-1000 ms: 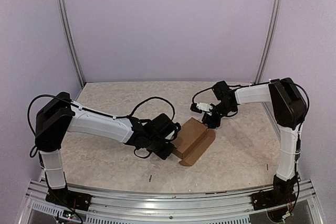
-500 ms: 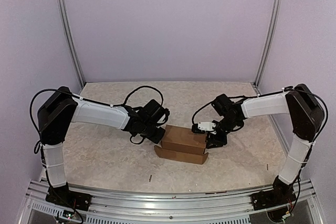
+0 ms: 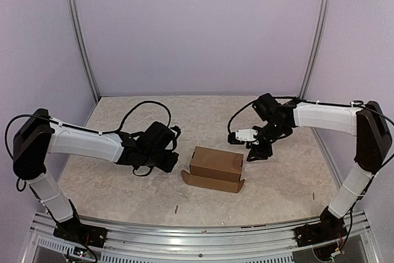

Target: Fold the paper box

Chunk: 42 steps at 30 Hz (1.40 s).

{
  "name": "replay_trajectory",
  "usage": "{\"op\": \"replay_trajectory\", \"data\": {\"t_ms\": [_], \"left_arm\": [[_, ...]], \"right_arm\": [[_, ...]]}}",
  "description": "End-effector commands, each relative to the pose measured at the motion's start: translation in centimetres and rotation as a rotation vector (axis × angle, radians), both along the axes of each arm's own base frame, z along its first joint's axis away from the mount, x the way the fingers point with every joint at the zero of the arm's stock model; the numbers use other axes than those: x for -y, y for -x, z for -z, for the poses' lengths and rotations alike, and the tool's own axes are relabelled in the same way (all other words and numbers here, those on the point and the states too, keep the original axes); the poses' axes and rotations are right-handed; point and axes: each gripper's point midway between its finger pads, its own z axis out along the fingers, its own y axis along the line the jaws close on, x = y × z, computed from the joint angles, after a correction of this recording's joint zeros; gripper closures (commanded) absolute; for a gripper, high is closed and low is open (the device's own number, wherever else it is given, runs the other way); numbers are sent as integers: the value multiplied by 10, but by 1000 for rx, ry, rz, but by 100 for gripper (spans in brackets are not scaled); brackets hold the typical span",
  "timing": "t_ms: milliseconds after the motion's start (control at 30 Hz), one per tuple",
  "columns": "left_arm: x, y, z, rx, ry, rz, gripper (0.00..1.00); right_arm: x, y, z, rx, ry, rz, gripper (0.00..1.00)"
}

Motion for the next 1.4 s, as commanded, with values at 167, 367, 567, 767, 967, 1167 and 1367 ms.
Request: {"op": "replay_trajectory", "data": {"t_ms": [167,367,567,767,967,1167,1367], "left_arm": [[48,26,-55,75,195,37,49],[76,46,-38,87,97,116,49],[65,51,-16,84,60,93,45],[63,41,1,78,14,121,43],[60,27,15,85,-35,161,43],[46,12,-9,127,-35,164,43],[8,20,-73,237,117,90,42]], "right_arm": [[-35,-90,-44,232,-133,159,44],[-35,-124,-1,219,-128,277,45],[-37,-78,36,77,-86,218,49],[-31,-24,37,13,-74,134,48],[-29,12,49,-53,-22,54,47],[-17,3,39,-51,46,82,46],[-21,-11,-41,92,-29,64,39]]}}
